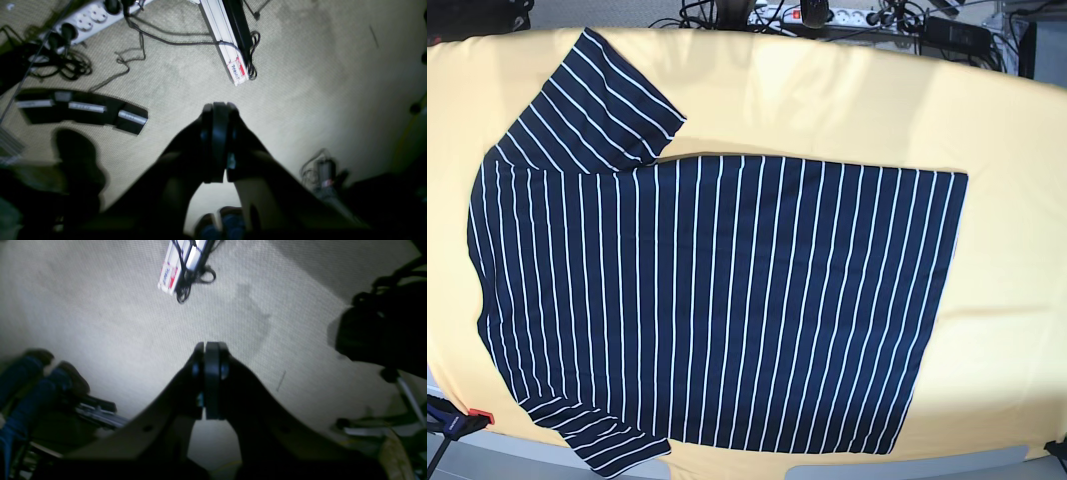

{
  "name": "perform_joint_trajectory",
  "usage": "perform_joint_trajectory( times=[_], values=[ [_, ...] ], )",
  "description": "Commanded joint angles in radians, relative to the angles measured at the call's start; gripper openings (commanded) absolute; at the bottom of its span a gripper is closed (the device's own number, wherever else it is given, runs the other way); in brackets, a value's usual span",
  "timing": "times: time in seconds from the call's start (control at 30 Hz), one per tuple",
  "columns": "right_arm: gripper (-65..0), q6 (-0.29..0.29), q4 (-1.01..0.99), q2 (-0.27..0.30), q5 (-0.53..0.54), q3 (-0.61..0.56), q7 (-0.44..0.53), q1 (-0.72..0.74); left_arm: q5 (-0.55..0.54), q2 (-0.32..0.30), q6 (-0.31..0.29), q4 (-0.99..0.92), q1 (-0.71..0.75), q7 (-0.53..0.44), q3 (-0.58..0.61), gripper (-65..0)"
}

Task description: Fold the T-shirt properly

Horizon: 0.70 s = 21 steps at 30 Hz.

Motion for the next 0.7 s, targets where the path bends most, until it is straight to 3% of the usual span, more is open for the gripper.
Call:
perform_joint_trajectory(
  times=[0.0, 0.23, 0.37, 0.43, 0.67],
  values=[
    [-65.0, -0.004, 0.066, 0.013, 0.003, 0.002, 0.006, -0.057, -0.007, -0.031, 0.001, 0.068, 0.057, -0.009, -0.01, -65.0],
    [-65.0, -0.117, 0.425, 0.083, -0.061, 0.004, -0.041, -0.282, 0.056, -0.132, 0.006, 0.46, 0.317, 0.04, -0.215, -65.0],
    [-65.0, -0.162, 0.551, 0.087, -0.151, 0.003, -0.072, -0.289, 0.052, -0.133, 0.005, 0.625, 0.427, 0.043, -0.373, -65.0],
    [-65.0, -0.174, 0.583, 0.087, -0.157, 0.004, -0.144, -0.289, 0.052, -0.134, -0.005, 0.691, 0.427, 0.062, -0.437, -65.0],
    [-65.0, -0.249, 0.642, 0.09, -0.167, 0.068, -0.145, -0.289, 0.026, -0.131, -0.028, 0.801, 0.427, 0.071, -0.579, -65.0]
  ],
)
